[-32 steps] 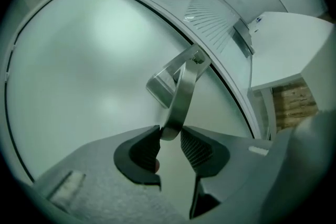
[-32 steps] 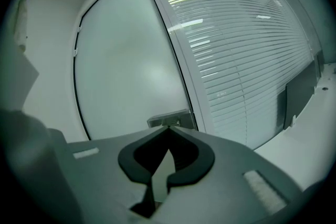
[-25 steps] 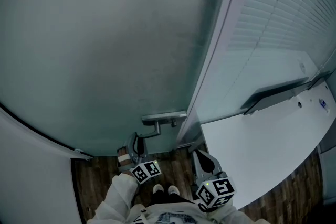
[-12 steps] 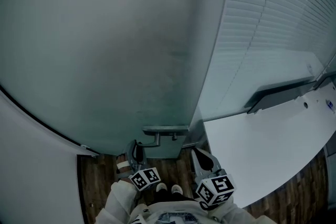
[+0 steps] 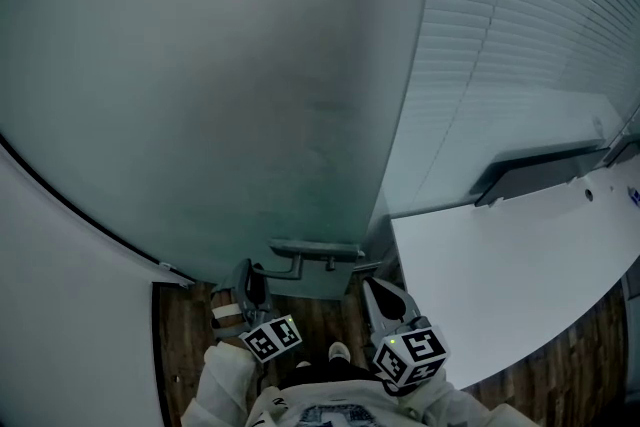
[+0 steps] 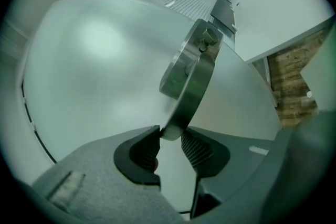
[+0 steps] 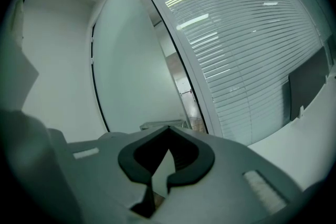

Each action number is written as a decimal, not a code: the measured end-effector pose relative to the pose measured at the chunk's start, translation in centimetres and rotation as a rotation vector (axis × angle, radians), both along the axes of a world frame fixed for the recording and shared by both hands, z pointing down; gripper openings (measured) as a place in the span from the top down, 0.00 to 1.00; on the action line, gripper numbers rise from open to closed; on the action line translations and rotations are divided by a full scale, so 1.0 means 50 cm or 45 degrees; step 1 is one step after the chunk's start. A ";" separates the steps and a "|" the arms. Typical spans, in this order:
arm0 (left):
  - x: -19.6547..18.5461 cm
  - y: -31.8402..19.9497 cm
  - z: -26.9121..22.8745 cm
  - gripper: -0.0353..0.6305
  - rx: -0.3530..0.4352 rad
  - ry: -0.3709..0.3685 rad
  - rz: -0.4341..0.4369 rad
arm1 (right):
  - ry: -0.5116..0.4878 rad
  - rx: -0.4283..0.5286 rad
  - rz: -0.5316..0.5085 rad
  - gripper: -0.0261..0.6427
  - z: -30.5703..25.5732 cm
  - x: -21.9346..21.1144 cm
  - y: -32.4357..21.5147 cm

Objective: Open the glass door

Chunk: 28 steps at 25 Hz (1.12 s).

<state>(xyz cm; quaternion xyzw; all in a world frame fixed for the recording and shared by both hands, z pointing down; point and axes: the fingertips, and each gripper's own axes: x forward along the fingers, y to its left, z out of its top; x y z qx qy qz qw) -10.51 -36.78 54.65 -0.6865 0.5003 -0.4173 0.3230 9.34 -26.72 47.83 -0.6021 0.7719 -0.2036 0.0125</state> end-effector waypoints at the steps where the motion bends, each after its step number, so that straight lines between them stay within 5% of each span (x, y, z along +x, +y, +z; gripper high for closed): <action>1: 0.001 0.000 -0.001 0.76 -0.007 -0.008 0.007 | 0.001 0.000 0.002 0.96 -0.004 -0.001 0.002; 6: 0.009 0.002 0.029 0.75 -0.039 -0.012 0.046 | 0.018 0.027 0.029 0.96 -0.005 -0.020 0.043; 9: -0.029 0.036 0.019 0.77 -0.068 0.106 -0.013 | 0.036 0.047 0.051 0.96 -0.024 -0.048 0.107; 13: -0.113 0.208 -0.024 0.94 -0.189 0.530 -0.046 | 0.046 0.061 0.103 0.96 -0.048 -0.114 0.242; 16: -0.170 0.376 -0.066 0.94 -0.321 0.891 0.004 | 0.076 0.069 0.100 0.96 -0.055 -0.200 0.358; 19: -0.229 0.521 -0.100 0.95 -0.408 1.114 0.035 | 0.108 0.073 0.082 0.96 -0.056 -0.289 0.469; 28: -0.243 0.763 -0.170 0.95 -0.443 1.238 0.196 | 0.152 0.082 0.074 0.96 -0.092 -0.354 0.660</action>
